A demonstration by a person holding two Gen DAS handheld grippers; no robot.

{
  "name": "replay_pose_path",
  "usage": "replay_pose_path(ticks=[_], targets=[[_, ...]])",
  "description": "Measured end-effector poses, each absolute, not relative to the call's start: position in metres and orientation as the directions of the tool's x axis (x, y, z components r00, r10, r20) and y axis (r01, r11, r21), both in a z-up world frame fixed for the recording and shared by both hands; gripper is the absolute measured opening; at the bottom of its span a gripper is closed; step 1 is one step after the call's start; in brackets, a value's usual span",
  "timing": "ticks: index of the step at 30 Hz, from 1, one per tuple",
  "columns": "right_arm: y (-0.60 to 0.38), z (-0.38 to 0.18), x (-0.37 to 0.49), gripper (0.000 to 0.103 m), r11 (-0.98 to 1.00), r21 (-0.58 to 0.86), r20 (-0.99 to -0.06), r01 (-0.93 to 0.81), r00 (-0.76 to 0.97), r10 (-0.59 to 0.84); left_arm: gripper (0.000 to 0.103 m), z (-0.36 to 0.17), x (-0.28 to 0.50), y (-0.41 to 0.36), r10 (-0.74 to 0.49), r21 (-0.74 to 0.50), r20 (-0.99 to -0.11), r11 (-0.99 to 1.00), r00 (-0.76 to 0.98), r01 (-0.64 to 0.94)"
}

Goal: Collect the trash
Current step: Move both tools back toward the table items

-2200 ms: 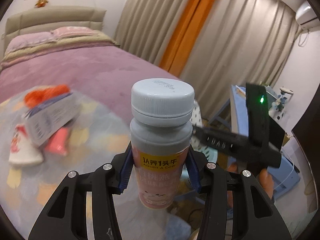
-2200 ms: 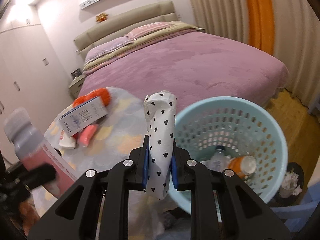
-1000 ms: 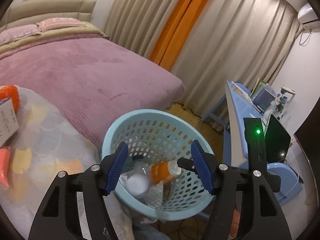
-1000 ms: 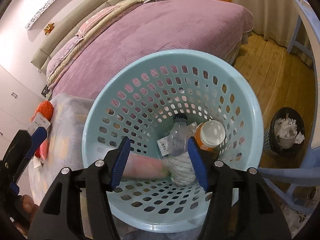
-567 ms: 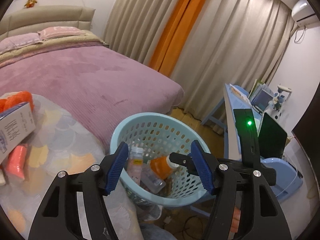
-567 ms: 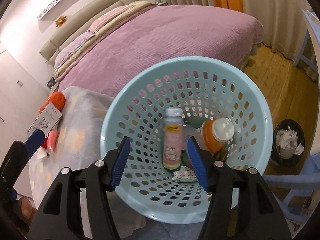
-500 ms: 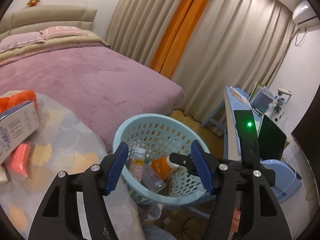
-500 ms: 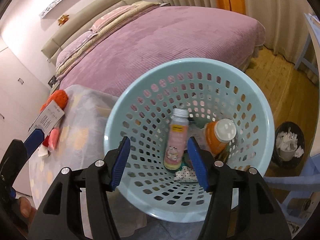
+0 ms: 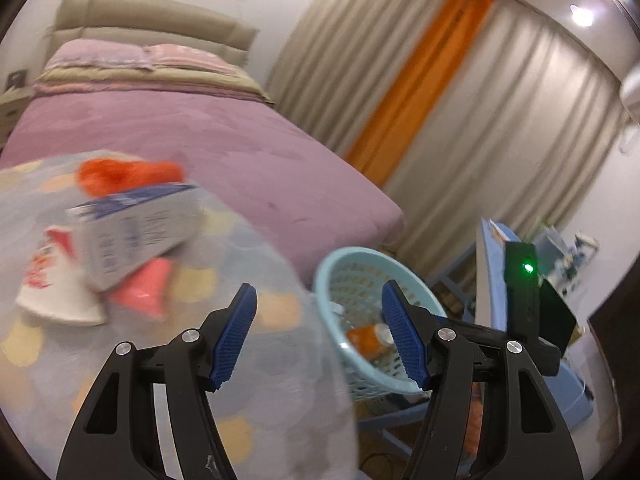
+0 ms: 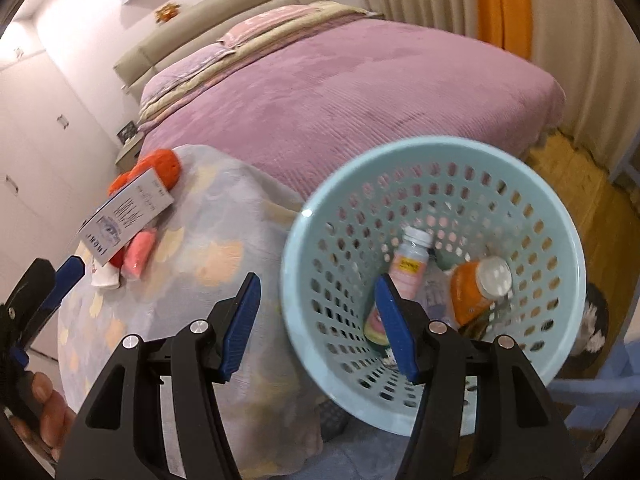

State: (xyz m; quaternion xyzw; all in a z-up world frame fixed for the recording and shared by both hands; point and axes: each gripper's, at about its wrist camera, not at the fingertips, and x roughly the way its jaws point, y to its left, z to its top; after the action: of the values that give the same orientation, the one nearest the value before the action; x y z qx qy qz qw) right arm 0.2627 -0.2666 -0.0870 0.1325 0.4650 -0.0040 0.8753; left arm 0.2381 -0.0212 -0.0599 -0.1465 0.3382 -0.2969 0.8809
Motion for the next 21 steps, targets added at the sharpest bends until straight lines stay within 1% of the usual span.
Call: replay_pose_path(ticks=[7, 10, 13, 14, 15, 16, 19, 21], targets=[[-0.213, -0.069, 0.279, 0.056, 0.987, 0.163, -0.806, 0.012, 0.579, 0.126, 0.064, -0.064, 0.254, 0.060, -0.486, -0.460, -0.559, 0.856, 0.672, 0.237], [-0.185, -0.063, 0.289, 0.056, 0.989, 0.142, -0.807, -0.046, 0.572, 0.143, 0.064, -0.072, 0.264, 0.083, -0.435, -0.448, -0.595, 0.878, 0.675, 0.171], [-0.157, -0.054, 0.299, 0.056, 0.986, 0.131, -0.796, -0.099, 0.582, 0.164, 0.064, -0.081, 0.272, 0.097, -0.391, -0.415, -0.625, 0.900, 0.676, 0.137], [-0.151, -0.053, 0.301, 0.057, 0.985, 0.134, -0.795, -0.105, 0.583, 0.170, 0.064, -0.084, 0.275, 0.102, -0.371, -0.397, -0.634, 0.909, 0.679, 0.126], [-0.143, -0.052, 0.307, 0.066, 0.982, 0.150, -0.794, -0.112, 0.578, 0.187, 0.064, -0.088, 0.277, 0.105, -0.359, -0.386, -0.639, 0.914, 0.680, 0.120], [-0.137, -0.050, 0.312, 0.070, 0.977, 0.178, -0.789, -0.114, 0.577, 0.211, 0.064, -0.091, 0.281, 0.108, -0.348, -0.376, -0.646, 0.919, 0.679, 0.113], [-0.121, -0.046, 0.329, 0.072, 0.965, 0.233, -0.776, -0.119, 0.575, 0.258, 0.064, -0.101, 0.290, 0.112, -0.330, -0.356, -0.662, 0.929, 0.673, 0.106], [-0.108, -0.046, 0.343, 0.077, 0.959, 0.260, -0.775, -0.110, 0.569, 0.275, 0.064, -0.108, 0.291, 0.116, -0.323, -0.346, -0.668, 0.932, 0.671, 0.104]])
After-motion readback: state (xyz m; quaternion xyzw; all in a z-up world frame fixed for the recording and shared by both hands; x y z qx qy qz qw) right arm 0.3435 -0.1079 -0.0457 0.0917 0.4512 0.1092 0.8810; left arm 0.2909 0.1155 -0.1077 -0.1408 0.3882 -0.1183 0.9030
